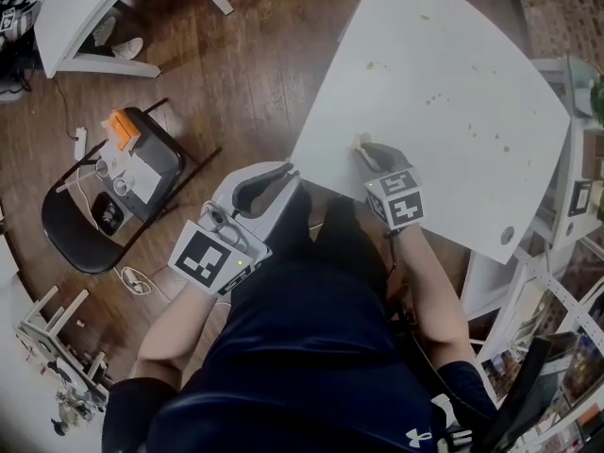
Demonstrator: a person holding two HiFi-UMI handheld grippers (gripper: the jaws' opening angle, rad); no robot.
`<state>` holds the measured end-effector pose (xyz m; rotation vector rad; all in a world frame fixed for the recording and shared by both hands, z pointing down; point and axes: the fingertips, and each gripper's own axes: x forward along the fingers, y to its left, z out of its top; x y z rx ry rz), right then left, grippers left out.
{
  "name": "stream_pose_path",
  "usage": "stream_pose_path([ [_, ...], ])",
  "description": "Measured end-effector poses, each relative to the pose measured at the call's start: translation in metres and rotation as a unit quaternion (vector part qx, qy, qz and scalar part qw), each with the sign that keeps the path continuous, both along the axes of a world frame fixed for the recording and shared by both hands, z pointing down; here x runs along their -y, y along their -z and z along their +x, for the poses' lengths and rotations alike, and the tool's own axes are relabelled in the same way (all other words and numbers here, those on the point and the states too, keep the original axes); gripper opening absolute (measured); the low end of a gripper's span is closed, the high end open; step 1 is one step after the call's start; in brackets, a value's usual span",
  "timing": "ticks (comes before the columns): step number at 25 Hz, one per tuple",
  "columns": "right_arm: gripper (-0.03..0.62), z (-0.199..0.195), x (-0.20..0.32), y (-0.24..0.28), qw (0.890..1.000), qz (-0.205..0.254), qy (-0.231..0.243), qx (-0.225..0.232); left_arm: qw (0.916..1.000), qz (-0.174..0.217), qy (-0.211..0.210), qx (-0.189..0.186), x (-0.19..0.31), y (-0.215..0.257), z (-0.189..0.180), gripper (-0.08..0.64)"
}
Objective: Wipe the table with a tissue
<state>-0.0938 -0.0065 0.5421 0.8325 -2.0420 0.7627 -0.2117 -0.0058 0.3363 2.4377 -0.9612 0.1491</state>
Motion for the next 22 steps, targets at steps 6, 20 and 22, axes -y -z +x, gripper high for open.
stream_pose_path([
  [6, 0.070, 0.054, 0.000, -0.006, 0.999, -0.004, -0.046, -0.007, 0.9999, 0.004, -0.016, 0.002, -0.009, 0.004, 0.027, 0.041],
  [20, 0.069, 0.125, -0.012, -0.006, 0.995, -0.009, -0.098, -0.018, 0.9995, 0.011, -0.029, 0.000, -0.022, 0.012, 0.067, 0.041],
  [22, 0.067, 0.122, -0.008, -0.007, 0.995, -0.008, -0.096, -0.022, 0.9996, 0.012, -0.026, 0.000, -0.023, 0.013, 0.064, 0.041],
])
